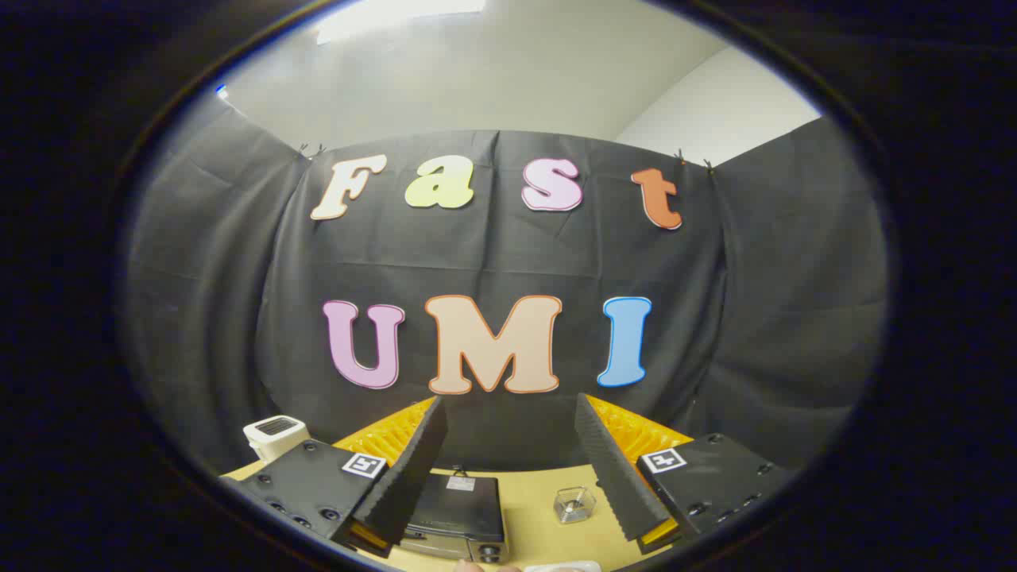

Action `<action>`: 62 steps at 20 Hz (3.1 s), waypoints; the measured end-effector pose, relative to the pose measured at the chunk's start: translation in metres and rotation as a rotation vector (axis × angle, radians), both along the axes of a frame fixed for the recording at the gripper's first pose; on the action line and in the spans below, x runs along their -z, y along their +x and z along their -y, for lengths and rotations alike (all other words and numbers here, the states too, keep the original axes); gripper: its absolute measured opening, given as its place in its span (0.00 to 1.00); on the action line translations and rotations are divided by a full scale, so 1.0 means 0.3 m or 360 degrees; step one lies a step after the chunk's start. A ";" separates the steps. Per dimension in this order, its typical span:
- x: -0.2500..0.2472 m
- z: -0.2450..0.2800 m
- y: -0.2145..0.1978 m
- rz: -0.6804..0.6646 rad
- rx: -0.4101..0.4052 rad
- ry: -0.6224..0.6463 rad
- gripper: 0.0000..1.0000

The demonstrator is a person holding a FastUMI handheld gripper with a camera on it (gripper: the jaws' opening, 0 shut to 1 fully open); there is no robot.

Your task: Open the toaster oven, put the food inside, and close the toaster oven door.

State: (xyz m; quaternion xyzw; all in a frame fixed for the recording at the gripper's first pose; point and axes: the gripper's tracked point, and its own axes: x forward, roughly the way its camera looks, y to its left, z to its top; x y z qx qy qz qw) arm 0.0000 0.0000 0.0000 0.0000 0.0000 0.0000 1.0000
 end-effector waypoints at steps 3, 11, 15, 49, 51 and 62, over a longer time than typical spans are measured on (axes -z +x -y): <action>-0.008 -0.008 0.012 0.0008 0.0006 0.0018 1.00; -0.005 -0.020 0.020 0.0013 0.0003 0.0037 1.00; 0.019 -0.047 0.026 -0.0012 -0.0011 0.0096 1.00; 1.035 -0.521 0.034 -0.0682 -0.0130 0.0086 1.00; 1.035 -0.512 0.011 -0.0694 -0.0143 0.0084 1.00; 1.041 -0.478 -0.183 -0.0771 -0.0204 0.0088 0.99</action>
